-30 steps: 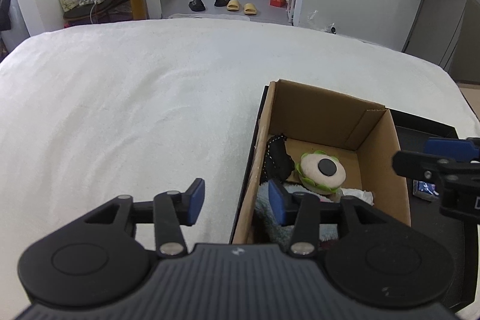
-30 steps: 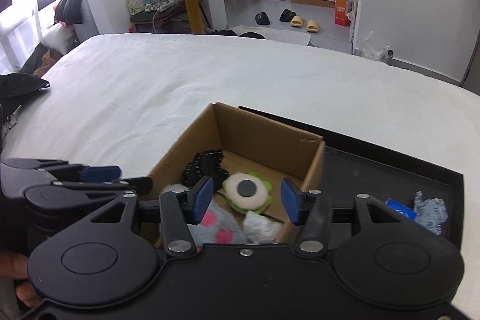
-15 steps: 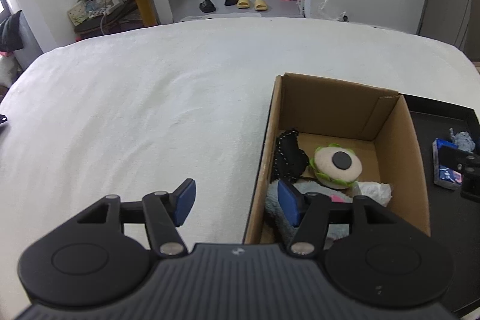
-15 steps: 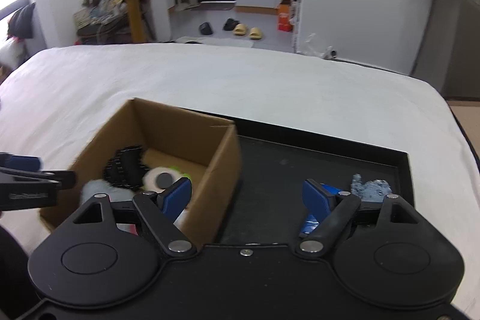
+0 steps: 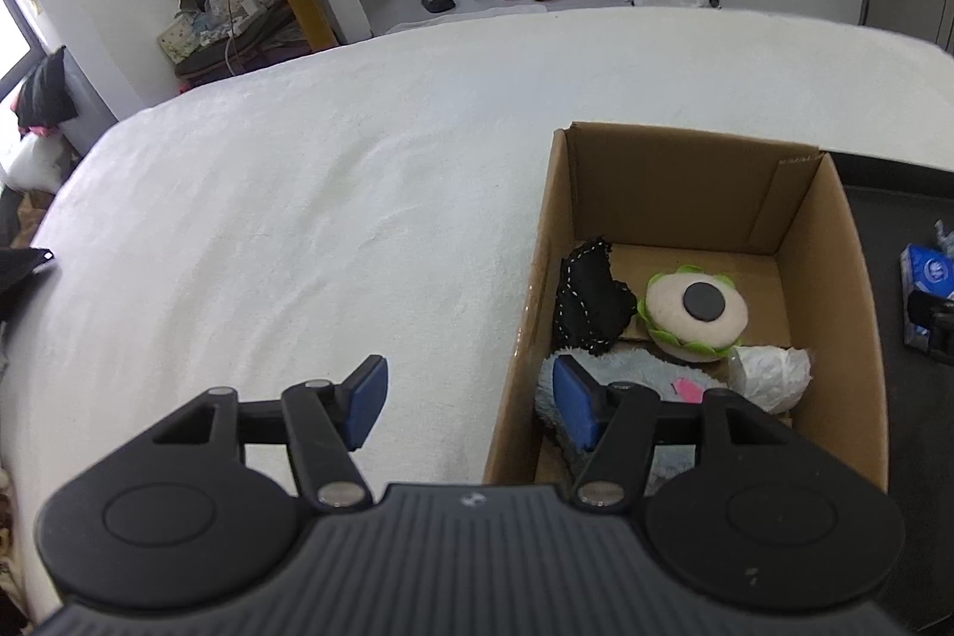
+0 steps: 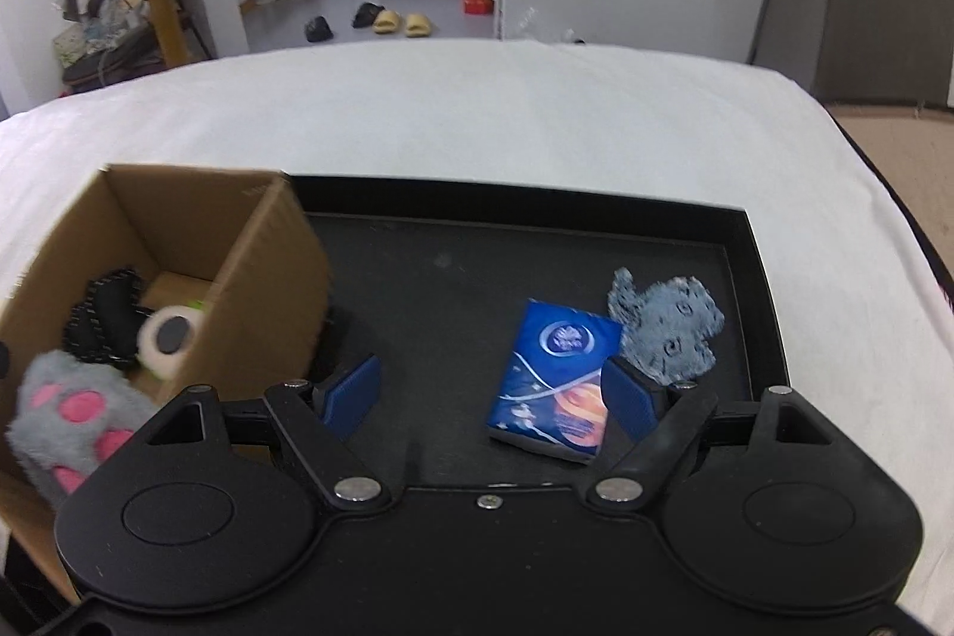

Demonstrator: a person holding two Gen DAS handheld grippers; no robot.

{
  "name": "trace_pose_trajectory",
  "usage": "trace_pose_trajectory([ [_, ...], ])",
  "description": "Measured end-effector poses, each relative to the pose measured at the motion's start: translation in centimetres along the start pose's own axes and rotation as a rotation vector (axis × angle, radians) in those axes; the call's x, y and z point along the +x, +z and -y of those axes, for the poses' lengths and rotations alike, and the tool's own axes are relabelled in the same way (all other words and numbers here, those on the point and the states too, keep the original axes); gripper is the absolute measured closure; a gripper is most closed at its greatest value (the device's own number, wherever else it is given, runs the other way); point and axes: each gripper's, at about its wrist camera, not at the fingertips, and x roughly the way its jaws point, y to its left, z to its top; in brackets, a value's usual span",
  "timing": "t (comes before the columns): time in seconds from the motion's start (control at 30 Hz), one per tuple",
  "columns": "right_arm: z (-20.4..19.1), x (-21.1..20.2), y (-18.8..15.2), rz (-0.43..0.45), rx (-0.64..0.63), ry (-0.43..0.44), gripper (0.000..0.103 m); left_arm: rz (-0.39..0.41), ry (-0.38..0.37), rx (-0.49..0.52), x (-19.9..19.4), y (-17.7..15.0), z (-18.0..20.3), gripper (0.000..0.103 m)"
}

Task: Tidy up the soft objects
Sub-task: 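Withdraw the right gripper from the box to the blue tissue pack, then grasp the blue Vinda tissue pack with the right gripper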

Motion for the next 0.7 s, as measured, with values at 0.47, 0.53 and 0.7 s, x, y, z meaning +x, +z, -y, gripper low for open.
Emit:
trace_pose_trajectory([
  [0.47, 1.8, 4.3, -1.4, -0.093, 0.0, -0.094, 0.023, -0.055, 0.091, 0.019, 0.8, -0.1, 1.7, 0.043],
  [0.53, 2.3, 4.3, -1.6, -0.083, 0.017, -0.096, 0.023, -0.051, 0.096, 0.025, 0.7, 0.0, 1.9, 0.043],
  [0.7, 2.9, 3.7, -1.7, -0.068, 0.059, -0.081, 0.05, -0.044, 0.098, 0.034, 0.2, 0.0, 2.1, 0.043],
])
